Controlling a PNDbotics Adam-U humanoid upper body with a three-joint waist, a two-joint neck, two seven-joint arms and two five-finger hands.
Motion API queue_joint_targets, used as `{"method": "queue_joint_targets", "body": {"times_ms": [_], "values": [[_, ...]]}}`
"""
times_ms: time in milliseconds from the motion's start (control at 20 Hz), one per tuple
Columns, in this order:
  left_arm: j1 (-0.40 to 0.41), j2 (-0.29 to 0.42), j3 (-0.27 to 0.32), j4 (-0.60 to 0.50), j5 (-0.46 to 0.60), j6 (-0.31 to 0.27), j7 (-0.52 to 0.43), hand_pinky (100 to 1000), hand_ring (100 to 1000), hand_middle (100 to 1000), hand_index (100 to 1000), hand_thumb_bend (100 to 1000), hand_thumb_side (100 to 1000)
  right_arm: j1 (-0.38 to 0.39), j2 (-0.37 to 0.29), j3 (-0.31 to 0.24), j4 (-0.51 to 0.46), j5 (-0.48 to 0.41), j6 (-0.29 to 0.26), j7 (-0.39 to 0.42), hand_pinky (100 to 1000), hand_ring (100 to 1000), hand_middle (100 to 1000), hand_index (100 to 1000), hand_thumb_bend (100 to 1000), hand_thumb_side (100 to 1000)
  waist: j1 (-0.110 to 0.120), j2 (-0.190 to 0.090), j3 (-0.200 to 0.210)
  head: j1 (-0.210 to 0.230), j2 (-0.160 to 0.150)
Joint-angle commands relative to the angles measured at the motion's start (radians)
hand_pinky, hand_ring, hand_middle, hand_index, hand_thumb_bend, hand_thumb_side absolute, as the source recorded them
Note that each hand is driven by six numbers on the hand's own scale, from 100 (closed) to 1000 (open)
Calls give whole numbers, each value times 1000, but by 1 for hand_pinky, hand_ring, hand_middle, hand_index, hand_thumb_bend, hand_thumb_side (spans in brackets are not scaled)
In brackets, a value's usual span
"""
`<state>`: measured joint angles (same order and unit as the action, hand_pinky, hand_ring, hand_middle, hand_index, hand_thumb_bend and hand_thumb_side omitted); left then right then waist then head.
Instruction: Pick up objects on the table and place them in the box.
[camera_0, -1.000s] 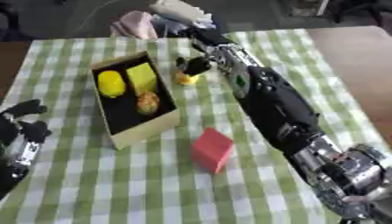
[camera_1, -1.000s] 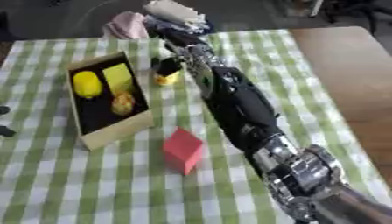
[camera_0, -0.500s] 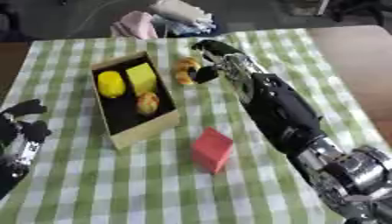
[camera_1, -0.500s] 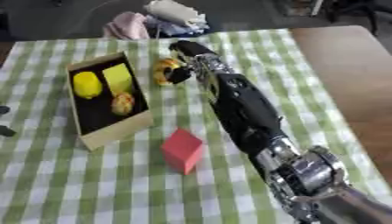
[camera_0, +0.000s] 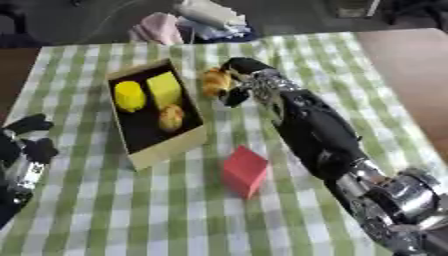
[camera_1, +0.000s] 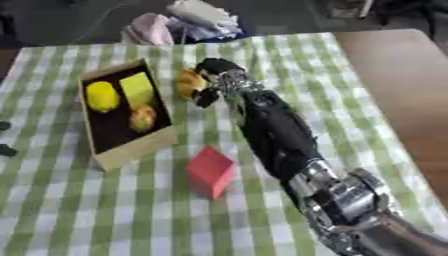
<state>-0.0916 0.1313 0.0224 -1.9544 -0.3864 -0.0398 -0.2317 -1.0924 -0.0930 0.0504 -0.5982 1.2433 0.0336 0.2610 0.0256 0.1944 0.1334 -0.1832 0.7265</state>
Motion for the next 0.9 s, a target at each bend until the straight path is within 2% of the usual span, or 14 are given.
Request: {"method": "queue_joint_targets", "body": {"times_ms": [50,250,600,750,900], "values": [[-10,3,1,-16,2,-2,-3,764,590,751,884,312,811,-10,12,2,-20,22,-7,-47,903,905,895,682,100,245,15,-3,5,-4,-16],[-11,2,1,-16,2,-1,-2,764,590,751,884,310,812,-3,20,2,-25,39,0,-150,883,867,838,542,100,228,15,-1,6,-5,-14],[-13,3,1,-15,4,-1,-1,764,589,751,884,304,817,2,21,-2,-37,37,8,-338,823,772,732,359,100,202,12,-1,6,-7,-14],[-15,4,1,-15,5,-1,-1,764,589,751,884,304,817,1,20,3,-44,27,4,-403,808,750,707,335,100,199,11,-2,5,-9,-14],[-16,5,2,-15,5,-1,-1,764,588,751,884,304,817,0,19,9,-51,21,-9,-432,804,743,700,332,100,198,10,-2,4,-11,-15]]}}
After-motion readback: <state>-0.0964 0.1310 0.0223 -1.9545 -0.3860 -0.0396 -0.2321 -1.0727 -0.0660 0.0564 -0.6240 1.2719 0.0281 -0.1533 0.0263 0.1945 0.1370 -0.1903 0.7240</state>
